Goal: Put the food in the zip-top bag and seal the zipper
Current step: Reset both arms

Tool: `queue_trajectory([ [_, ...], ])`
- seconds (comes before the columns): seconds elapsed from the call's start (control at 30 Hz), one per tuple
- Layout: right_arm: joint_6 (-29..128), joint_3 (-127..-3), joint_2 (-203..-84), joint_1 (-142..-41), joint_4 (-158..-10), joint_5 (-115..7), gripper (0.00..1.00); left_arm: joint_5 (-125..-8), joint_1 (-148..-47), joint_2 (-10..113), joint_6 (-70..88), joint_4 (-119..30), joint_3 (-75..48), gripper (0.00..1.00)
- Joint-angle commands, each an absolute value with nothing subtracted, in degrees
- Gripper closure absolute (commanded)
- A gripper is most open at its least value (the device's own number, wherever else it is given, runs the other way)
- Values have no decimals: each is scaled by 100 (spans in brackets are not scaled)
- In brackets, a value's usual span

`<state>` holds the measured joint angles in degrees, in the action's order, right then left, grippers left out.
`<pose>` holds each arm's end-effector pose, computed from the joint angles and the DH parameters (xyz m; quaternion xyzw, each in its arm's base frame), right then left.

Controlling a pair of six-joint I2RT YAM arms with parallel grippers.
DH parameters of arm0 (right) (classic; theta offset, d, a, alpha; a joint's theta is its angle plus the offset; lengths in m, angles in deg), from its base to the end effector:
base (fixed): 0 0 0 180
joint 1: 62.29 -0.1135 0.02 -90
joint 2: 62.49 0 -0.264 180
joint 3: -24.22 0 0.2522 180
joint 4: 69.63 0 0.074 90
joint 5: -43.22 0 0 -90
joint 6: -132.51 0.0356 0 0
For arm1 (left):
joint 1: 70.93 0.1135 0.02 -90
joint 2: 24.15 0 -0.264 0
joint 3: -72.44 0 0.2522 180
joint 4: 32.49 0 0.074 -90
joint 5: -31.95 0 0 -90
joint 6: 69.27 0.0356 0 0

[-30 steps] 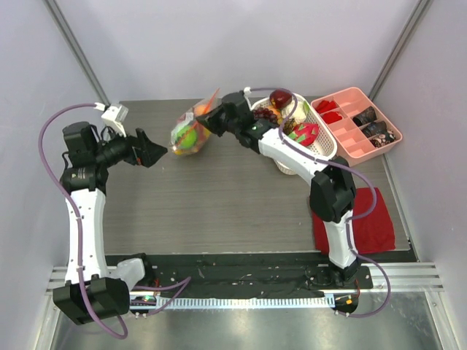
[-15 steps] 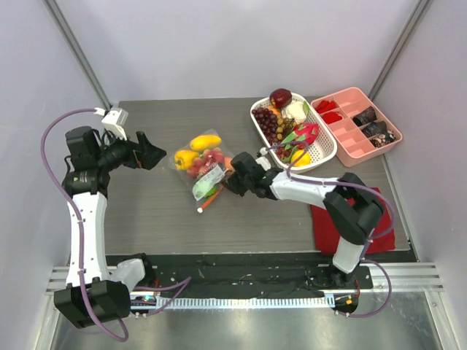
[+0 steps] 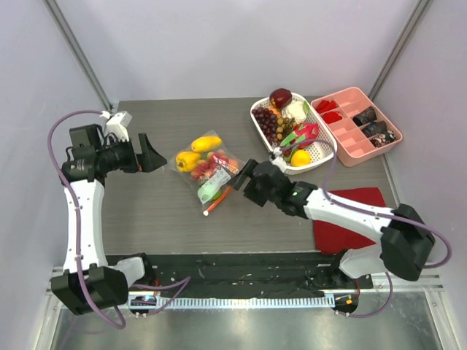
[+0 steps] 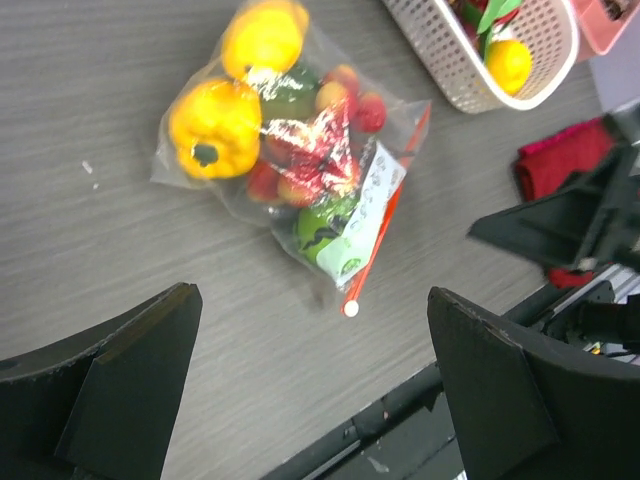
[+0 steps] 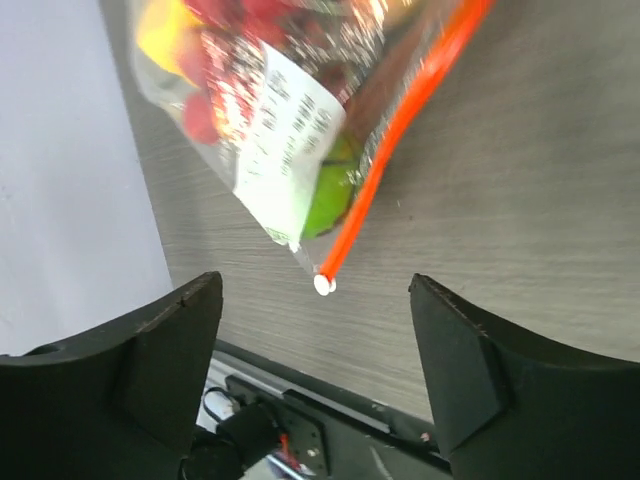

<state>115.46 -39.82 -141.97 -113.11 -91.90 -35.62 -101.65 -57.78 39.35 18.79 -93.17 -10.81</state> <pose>0.1955 0.2290 0.2393 0.2135 0.8686 0.3457 0.2837 0.2149 0.0250 0.3696 0.0420 0.8576 -0.2986 0.4167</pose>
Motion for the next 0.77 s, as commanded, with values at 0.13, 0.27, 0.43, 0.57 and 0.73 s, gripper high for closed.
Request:
queue_trajectory([
  [0.13,8579,-4454,-12762,-9871,-9216,-3825,2,-9190,-5774,4397,2863,-11103,-1884,0],
  [0.27,7709,-4631,-12235,-9227,-9586,-3984,0,-8664,-6150,4273,2873,-10893,-1770,0],
  [0.43,6933,-4719,-11505,-8848,-10043,-3782,0,-7978,-7029,4335,2688,-10585,-1805,0],
  [0.57,6344,-4973,-11522,-8638,-10596,-3605,0,-7204,-7865,4606,2425,-10330,-1866,0],
  [0.73,6247,-5290,-11768,-8409,-10914,-4063,0,-6966,-8156,4818,2197,-10066,-2059,0],
])
